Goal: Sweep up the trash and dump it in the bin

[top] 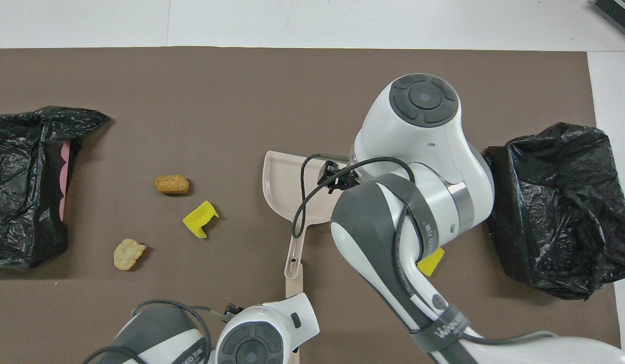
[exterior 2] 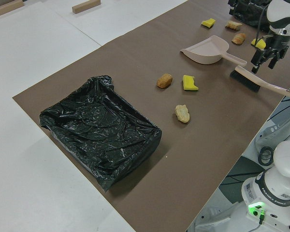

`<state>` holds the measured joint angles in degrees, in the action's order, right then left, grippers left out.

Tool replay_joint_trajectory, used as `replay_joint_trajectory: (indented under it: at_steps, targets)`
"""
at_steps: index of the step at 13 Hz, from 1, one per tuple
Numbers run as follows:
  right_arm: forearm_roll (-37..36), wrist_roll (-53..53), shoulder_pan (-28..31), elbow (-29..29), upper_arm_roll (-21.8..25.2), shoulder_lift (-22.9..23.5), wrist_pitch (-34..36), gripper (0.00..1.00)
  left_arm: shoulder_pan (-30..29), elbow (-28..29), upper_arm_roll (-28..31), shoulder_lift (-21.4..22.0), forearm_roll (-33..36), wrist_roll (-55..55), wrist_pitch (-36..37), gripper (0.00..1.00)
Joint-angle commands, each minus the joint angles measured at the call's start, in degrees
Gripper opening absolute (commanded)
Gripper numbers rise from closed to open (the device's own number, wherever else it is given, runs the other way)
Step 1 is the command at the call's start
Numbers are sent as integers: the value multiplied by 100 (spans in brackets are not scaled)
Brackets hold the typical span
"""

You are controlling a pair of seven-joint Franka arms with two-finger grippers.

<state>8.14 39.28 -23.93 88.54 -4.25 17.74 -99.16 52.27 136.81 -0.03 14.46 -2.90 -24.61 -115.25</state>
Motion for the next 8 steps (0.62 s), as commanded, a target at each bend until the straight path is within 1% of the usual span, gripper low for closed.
replay_joint_trajectory:
  at_steps: [1, 3, 4, 5, 6, 8]
  targets:
    - [389, 88, -278, -126, 3, 300, -173, 100, 423, 442, 100, 189, -44, -438, -497, 100]
    - [557, 88, -463, -108, 3, 536, -217, 100, 670, 748, 100, 145, -44, -675, -1040, 100]
    - [523, 88, -516, -117, 3, 703, -226, 100, 862, 907, 100, 110, -44, -850, -1322, 100]
    - [566, 71, -656, -117, 3, 748, -296, 100, 934, 995, 100, 84, -44, -1017, -1499, 100]
    - [566, 71, -675, -74, 3, 757, -410, 100, 943, 1022, 100, 40, -44, -1045, -1561, 100]
    - [662, 71, -727, 75, 3, 784, -489, 87, 961, 1040, 100, -22, -44, -1063, -1640, 100]
